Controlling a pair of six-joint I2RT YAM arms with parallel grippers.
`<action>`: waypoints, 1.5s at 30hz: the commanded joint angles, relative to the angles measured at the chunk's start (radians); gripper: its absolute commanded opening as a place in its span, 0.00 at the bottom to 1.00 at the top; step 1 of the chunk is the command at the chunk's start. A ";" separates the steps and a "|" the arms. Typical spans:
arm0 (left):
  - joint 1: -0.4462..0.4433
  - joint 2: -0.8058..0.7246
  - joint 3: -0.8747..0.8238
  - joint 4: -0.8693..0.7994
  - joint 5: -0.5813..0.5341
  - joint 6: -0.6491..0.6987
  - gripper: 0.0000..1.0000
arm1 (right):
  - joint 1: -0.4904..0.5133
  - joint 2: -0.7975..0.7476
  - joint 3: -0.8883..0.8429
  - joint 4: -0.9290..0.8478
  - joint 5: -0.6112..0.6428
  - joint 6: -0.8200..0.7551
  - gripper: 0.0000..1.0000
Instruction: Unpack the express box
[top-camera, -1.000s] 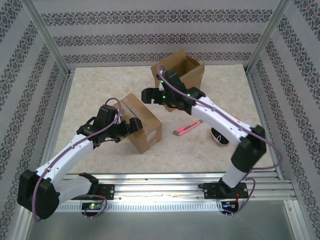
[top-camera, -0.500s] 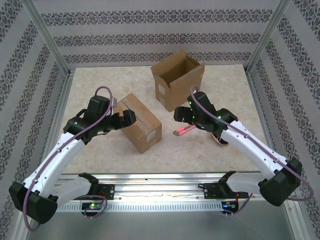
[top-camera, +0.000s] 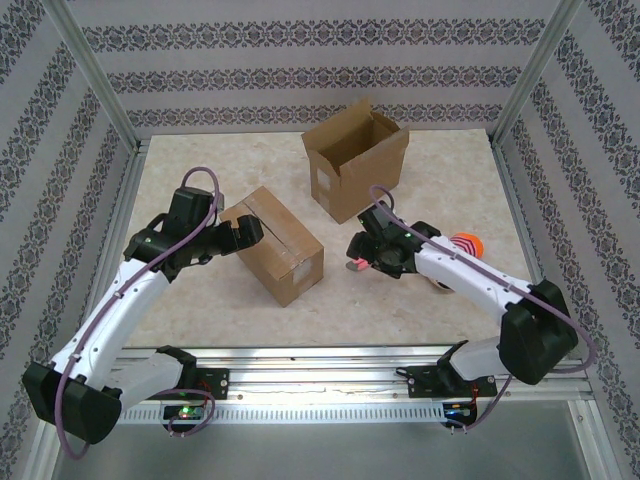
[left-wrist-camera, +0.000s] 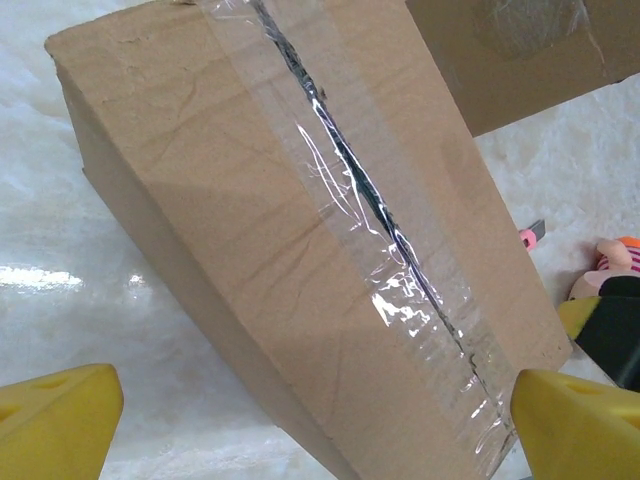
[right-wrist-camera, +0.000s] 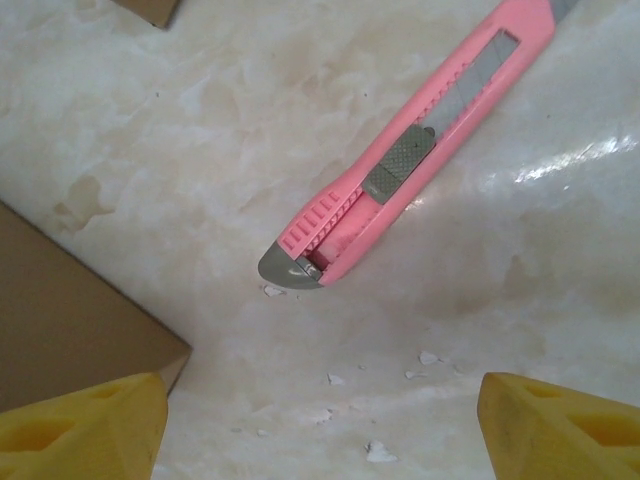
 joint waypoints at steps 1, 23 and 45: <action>0.013 -0.006 -0.064 0.046 0.053 -0.009 1.00 | -0.015 0.062 -0.005 0.032 -0.011 0.084 0.82; 0.013 0.102 -0.257 0.402 0.178 -0.124 1.00 | -0.087 0.377 0.071 0.165 -0.063 0.097 0.82; 0.014 0.330 -0.192 0.494 0.156 -0.063 1.00 | -0.086 0.436 0.061 0.201 -0.078 0.101 0.57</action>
